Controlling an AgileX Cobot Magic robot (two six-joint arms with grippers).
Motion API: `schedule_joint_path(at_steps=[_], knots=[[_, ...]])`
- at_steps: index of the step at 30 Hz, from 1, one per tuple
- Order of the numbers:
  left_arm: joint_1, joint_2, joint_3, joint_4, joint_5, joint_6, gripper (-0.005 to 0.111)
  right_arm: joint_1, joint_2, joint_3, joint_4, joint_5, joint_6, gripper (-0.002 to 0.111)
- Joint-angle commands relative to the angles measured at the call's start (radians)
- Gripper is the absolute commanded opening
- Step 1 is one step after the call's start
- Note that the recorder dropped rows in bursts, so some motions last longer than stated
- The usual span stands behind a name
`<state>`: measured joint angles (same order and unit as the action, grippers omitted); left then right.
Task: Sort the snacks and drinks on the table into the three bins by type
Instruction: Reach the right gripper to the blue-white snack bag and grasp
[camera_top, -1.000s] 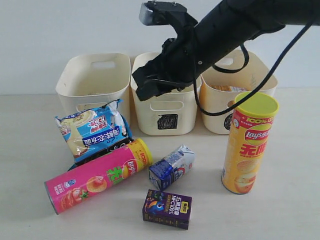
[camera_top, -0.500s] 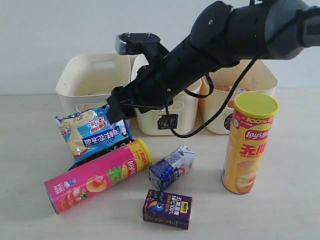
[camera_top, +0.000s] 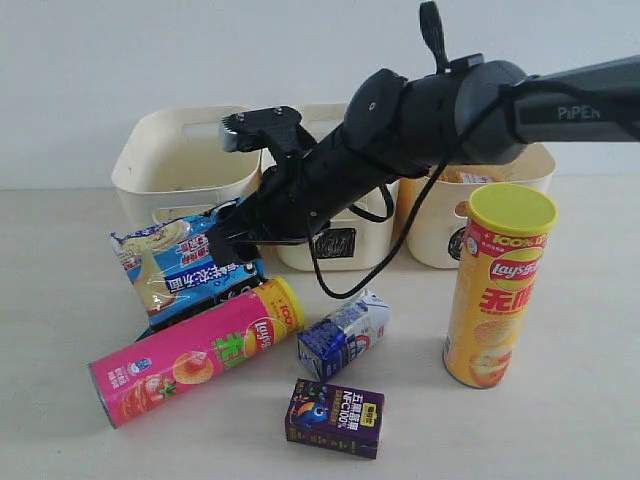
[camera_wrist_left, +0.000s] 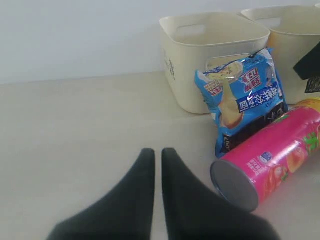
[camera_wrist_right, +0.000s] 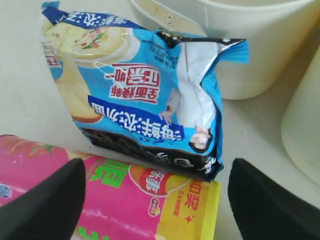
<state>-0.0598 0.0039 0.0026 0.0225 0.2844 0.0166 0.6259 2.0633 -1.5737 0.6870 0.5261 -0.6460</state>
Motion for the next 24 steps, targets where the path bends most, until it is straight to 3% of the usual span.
schedule_joint_path(at_steps=[1,24], knots=[[-0.002,-0.004,-0.003,0.0,0.0,-0.009,0.004,0.001,0.044,-0.048,-0.002,0.01,-0.018,0.071],[-0.002,-0.004,-0.003,0.0,0.0,-0.009,0.004,-0.001,0.169,-0.163,0.016,0.05,-0.115,0.071]])
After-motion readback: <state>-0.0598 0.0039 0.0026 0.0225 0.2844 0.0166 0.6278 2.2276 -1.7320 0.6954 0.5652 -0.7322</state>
